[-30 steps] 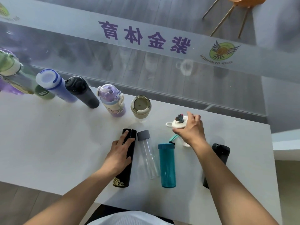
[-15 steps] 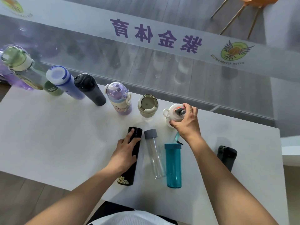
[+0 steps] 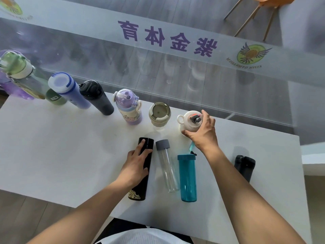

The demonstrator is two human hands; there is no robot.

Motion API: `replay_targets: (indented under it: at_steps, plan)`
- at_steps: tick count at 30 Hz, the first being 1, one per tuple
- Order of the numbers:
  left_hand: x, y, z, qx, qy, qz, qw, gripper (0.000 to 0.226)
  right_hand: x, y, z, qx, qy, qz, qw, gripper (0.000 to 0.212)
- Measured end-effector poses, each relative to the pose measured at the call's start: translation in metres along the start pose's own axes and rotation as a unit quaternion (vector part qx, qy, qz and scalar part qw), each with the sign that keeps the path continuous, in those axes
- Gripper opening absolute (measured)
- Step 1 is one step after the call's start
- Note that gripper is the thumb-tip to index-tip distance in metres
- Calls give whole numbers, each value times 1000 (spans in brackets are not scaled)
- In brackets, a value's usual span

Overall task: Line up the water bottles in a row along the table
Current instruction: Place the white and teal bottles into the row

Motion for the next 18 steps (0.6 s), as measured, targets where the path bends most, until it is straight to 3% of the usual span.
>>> replay_targets:
  at_steps: [5, 11, 14, 18]
  plan:
    - [0, 0, -1, -2, -4, 1, 1000, 70, 36, -11, -22, 17, -94, 31, 995, 119]
    - [0, 2, 2, -13, -21, 10, 1000, 67, 93, -46, -37, 100, -168, 125, 973, 99]
    - [-2, 3, 3, -23, -30, 16, 999, 67, 106, -55, -41, 91, -183, 123, 971, 77]
    - [-5, 1, 0, -32, -45, 25, 998, 66, 112, -46, -45, 53, -197, 88, 975, 73]
Point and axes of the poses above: each hand's wrist, its own x-axis away from the middle knuckle, its own y-axis out of the back of the hand, z = x × y, the point moved 2 cm from there along -x, towards the middle knuckle, and after that the axes turned 9 degrees about x, right-handed, at the moved point
